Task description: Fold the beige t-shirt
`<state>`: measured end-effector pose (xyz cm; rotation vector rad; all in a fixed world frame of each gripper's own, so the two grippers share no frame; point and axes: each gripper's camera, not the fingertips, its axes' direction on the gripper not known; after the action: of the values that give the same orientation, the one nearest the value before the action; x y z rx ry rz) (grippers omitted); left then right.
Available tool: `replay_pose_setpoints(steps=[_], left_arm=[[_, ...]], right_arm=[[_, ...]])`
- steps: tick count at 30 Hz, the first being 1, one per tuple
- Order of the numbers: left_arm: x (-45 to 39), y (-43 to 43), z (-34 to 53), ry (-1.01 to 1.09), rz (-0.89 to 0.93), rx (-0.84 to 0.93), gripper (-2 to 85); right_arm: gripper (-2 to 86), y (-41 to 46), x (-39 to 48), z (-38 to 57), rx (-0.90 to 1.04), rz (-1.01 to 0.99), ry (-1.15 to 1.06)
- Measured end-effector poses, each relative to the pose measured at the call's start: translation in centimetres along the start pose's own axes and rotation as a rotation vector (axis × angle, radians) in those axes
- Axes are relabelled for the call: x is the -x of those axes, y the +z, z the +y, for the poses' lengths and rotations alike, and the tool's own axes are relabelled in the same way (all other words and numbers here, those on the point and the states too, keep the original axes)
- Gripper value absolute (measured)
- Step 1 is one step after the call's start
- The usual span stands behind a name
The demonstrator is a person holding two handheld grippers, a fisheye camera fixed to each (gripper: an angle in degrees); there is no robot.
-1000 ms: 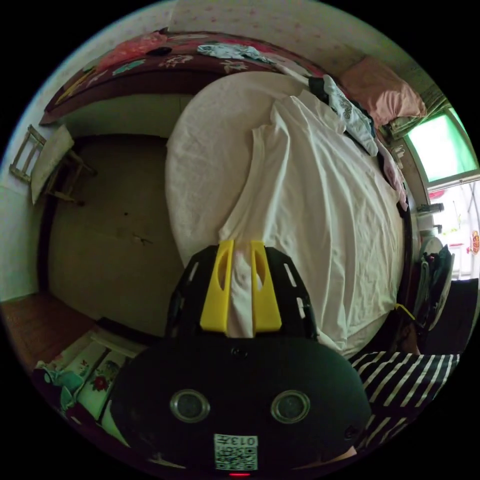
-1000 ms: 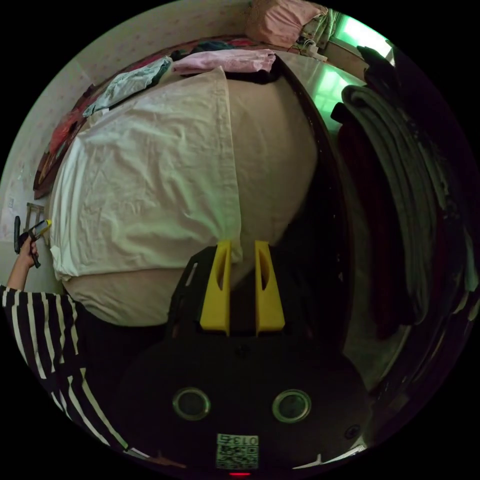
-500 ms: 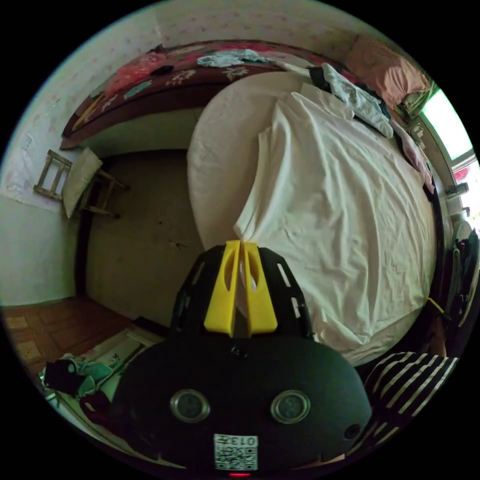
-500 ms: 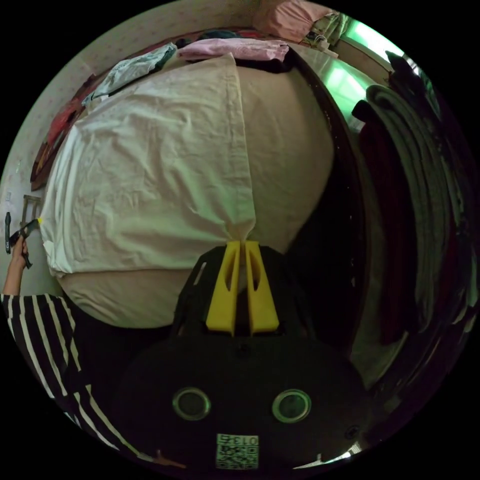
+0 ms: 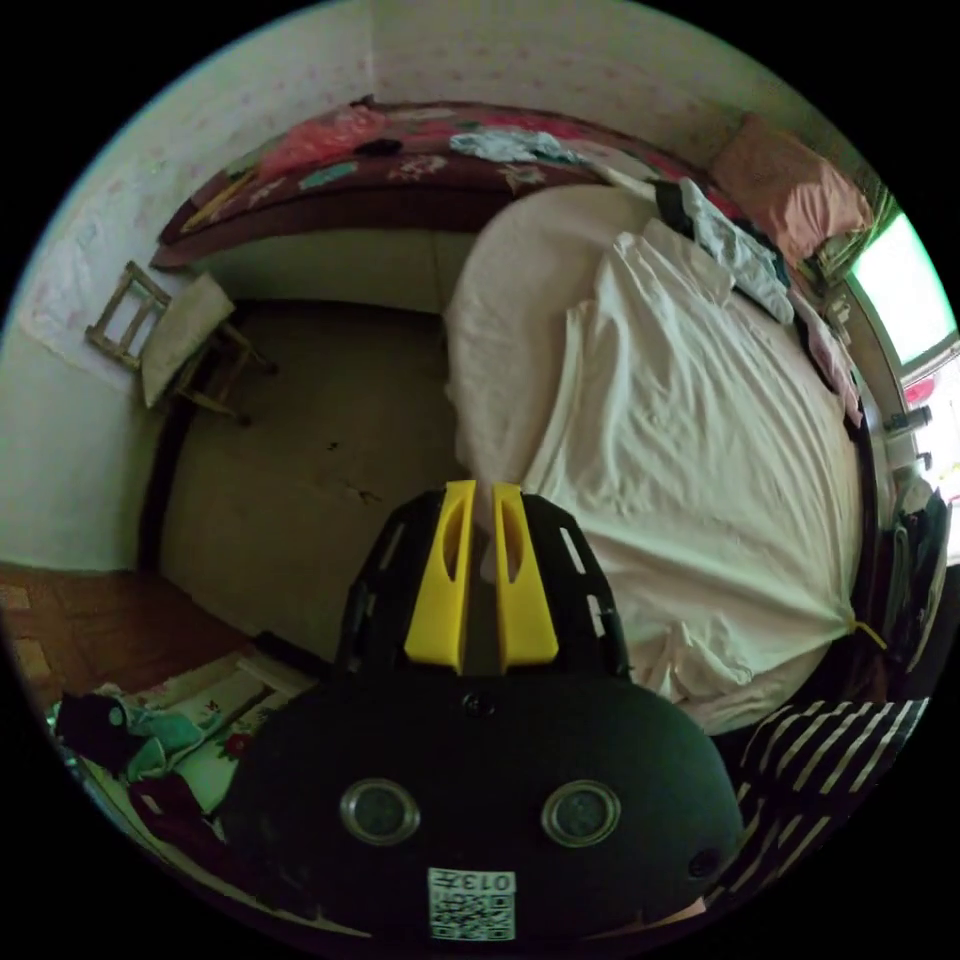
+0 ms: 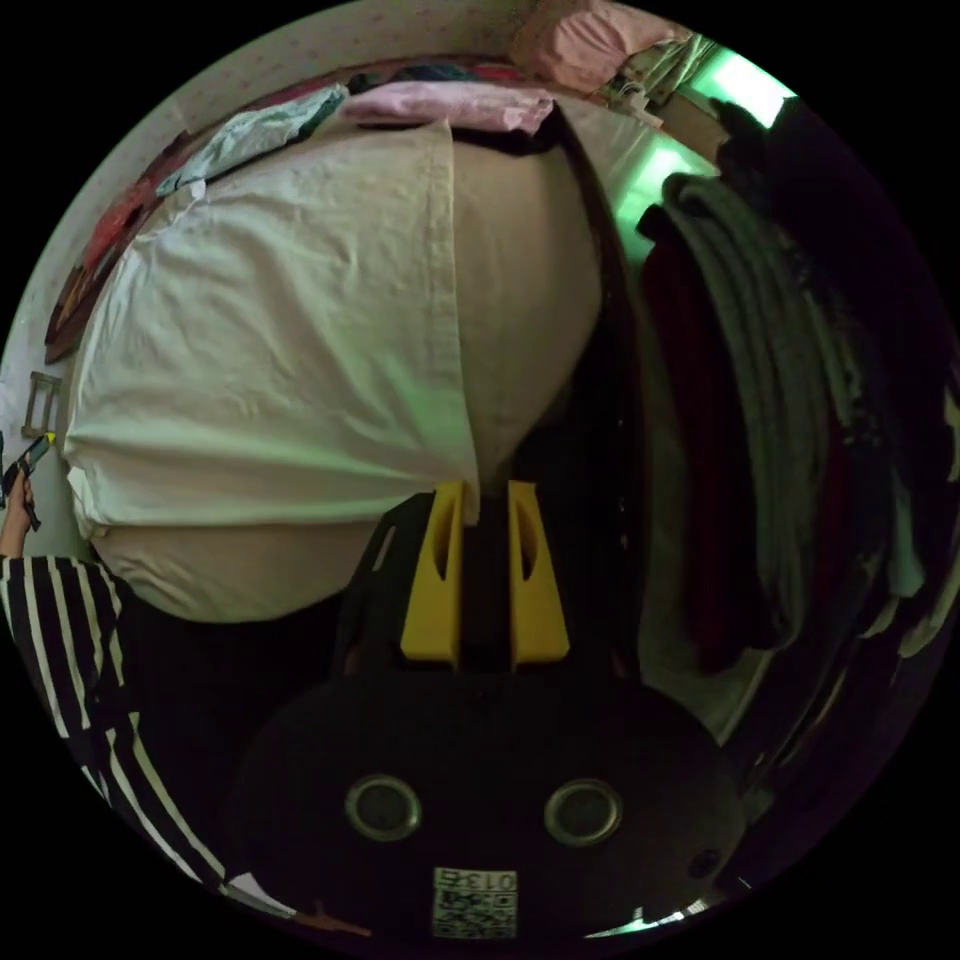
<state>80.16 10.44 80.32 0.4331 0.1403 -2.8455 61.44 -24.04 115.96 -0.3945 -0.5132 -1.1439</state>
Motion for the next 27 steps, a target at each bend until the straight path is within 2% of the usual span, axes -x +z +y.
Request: replay_pose_setpoints(steps=[3,6,11,15,19,22,24,27], left_arm=[[-1.8,-0.3,-1.7,0.088,0.001,-0.047,1.3],[-5.1,0.8,-5.3,0.194,0.0,-0.034,1.3],[-8.9,2.6,-12.3,0.259,-0.012,-0.018,2.0],[-10.3,4.0,-15.1,0.283,0.015,0.018,2.1],[-11.9,4.8,-16.2,0.325,-0.017,0.04,1.4],[-12.8,3.1,-15.7,0.37,0.03,-0.016,1.8],[-14.1,1.6,-14.5,0.473,0.132,-0.04,2.7],[-17.7,-0.4,-10.2,0.734,0.238,0.023,6.8]], right_arm=[[4.4,-2.0,0.9,-1.3,-0.111,0.027,-0.013],[3.1,-2.3,4.3,-4.9,-0.163,0.064,-0.126],[1.5,-4.0,7.8,-9.5,-0.135,0.171,-0.231],[1.0,-2.0,4.0,-7.1,0.016,0.16,-0.098],[1.5,0.1,-0.9,-3.1,0.136,0.021,0.138],[2.4,-0.9,-2.9,-1.3,0.109,-0.027,0.263],[3.9,-1.9,-2.2,-1.1,0.063,0.011,0.211],[6.9,-3.2,0.1,-1.8,-0.04,0.019,0.063]])
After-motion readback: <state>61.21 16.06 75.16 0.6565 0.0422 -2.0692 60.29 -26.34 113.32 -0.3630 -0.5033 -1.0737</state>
